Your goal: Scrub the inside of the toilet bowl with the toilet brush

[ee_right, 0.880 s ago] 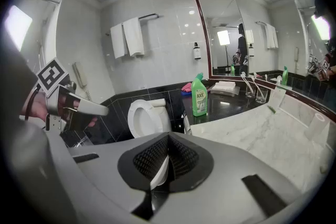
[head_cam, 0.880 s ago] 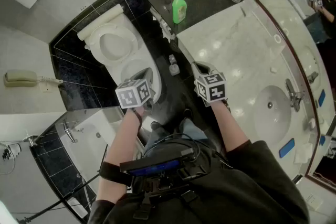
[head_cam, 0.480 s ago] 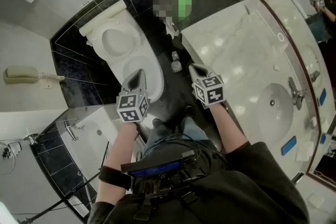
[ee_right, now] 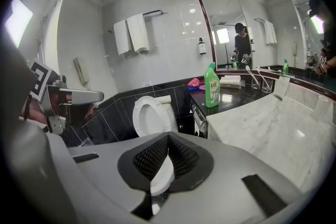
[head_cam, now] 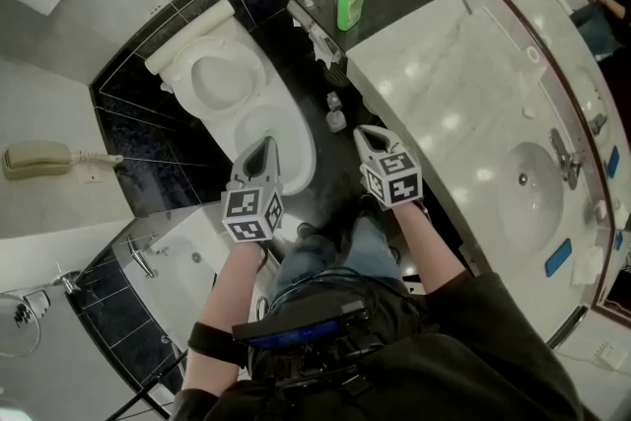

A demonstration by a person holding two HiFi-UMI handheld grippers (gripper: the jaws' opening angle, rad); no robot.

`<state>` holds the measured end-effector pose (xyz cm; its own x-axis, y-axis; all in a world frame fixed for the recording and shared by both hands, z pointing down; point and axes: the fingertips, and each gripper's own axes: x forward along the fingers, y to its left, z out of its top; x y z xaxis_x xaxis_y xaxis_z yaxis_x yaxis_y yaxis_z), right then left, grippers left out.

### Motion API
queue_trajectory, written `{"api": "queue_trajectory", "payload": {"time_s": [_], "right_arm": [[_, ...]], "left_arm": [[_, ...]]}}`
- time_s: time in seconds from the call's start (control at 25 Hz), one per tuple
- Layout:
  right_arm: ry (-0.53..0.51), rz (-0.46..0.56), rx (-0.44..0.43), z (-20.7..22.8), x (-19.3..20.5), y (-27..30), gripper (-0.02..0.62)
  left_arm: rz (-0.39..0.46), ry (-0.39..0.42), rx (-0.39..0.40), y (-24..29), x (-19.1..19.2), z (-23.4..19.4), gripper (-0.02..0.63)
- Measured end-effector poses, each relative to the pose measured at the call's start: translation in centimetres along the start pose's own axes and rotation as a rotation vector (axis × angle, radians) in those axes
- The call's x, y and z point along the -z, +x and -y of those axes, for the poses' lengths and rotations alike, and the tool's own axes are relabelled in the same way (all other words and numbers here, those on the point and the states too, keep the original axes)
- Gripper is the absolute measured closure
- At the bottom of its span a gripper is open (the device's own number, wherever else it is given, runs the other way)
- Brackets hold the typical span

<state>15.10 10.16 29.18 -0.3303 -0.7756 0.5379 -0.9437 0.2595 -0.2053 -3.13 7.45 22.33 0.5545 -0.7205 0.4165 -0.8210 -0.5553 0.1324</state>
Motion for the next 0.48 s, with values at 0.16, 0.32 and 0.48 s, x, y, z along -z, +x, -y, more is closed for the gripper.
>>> {"api": "queue_trajectory", "payload": {"time_s": [0.16,0.32,0.48], "right_arm": [[-0.003,0.041,0.008,-0.9,1.5,1.8,0.574],[-0.007,0.084,0.071,0.4,4.4,3.9,0.565],[-0.001,0.095,0.1,1.9,7.2,7.2,0.557]], "left_arm": [[0.016,0.001,0.026,0.6,1.3,-1.1,0.604],[0.001,0.028,0.08,1.9,3.4,-1.1,0.604],[-0.03,0.029,0.093,3.6,6.2,-1.5,0.604]]}}
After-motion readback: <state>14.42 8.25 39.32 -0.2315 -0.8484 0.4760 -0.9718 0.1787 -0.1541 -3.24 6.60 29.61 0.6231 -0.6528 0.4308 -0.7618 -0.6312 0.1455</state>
